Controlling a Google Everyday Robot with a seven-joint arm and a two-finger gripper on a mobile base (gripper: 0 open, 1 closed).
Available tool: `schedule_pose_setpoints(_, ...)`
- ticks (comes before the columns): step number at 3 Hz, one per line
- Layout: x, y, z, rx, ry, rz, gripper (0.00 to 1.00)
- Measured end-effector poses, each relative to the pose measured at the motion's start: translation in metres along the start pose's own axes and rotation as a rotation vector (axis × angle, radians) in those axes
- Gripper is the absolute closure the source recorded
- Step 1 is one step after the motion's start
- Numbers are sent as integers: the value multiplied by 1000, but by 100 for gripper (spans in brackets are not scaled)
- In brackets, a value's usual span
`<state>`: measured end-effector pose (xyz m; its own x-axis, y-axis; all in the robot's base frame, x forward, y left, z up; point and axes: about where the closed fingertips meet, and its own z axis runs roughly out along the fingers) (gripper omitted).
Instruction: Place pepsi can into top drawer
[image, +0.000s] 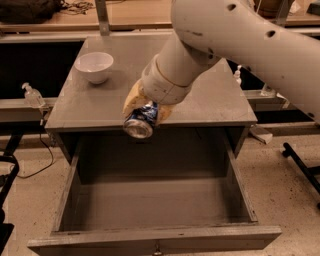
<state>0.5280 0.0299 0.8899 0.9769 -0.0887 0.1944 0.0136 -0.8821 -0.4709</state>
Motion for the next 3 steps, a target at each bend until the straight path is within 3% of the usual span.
schedule_pose_setpoints(1, 1, 1, 0, -3, 2, 0, 100)
schedule_pose_setpoints(2, -5, 40, 6, -19, 65, 57, 100)
schedule_pose_setpoints(3, -33, 104, 24, 20, 134, 122, 100)
